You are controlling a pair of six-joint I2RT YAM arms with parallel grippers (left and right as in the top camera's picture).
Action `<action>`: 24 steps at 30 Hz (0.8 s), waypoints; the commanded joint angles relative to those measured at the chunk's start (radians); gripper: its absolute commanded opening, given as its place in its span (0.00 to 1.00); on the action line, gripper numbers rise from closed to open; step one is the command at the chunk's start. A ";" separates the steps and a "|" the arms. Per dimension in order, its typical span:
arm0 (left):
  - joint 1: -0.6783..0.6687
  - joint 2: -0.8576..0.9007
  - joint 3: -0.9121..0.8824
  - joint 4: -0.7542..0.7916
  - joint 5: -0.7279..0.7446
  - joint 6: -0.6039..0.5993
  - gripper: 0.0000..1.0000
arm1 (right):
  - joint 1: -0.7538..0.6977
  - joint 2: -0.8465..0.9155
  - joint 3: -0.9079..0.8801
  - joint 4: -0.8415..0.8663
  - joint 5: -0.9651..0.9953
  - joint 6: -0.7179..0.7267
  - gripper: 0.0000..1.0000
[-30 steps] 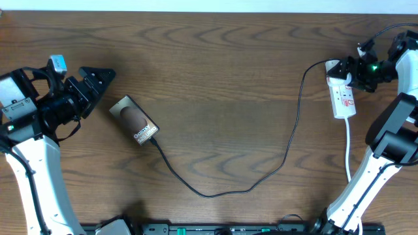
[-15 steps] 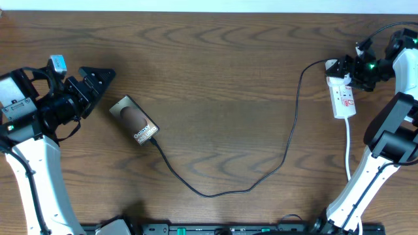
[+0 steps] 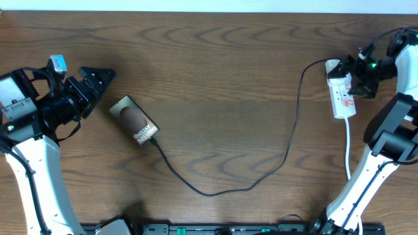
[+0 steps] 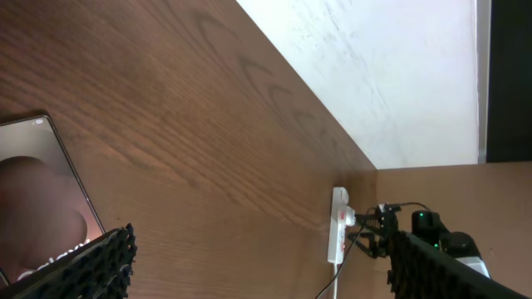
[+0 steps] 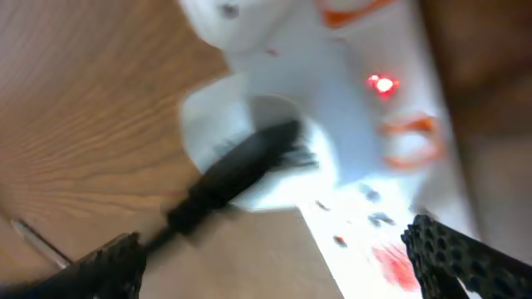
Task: Plug charger to phone and switch on socket
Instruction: 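Lift the right gripper up and away from the power strip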
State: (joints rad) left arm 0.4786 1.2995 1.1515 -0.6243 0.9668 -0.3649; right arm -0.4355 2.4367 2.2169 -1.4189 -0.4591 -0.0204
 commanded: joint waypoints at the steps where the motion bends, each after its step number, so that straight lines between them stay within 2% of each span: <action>1: 0.003 -0.004 -0.001 0.000 0.009 0.016 0.94 | -0.015 -0.002 0.106 -0.058 0.125 0.032 0.99; 5: 0.003 -0.004 -0.001 -0.001 0.009 0.016 0.94 | -0.016 -0.002 0.224 -0.165 0.203 0.054 0.99; 11: 0.003 -0.005 -0.001 -0.004 0.009 0.016 0.94 | -0.014 -0.002 0.361 -0.280 0.210 0.077 0.99; 24: 0.003 -0.005 -0.001 -0.003 0.009 0.016 0.94 | 0.042 -0.225 0.369 -0.280 0.234 0.156 0.99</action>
State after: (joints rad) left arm 0.4786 1.2995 1.1515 -0.6254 0.9668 -0.3649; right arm -0.4225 2.3291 2.5690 -1.6943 -0.2443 0.0967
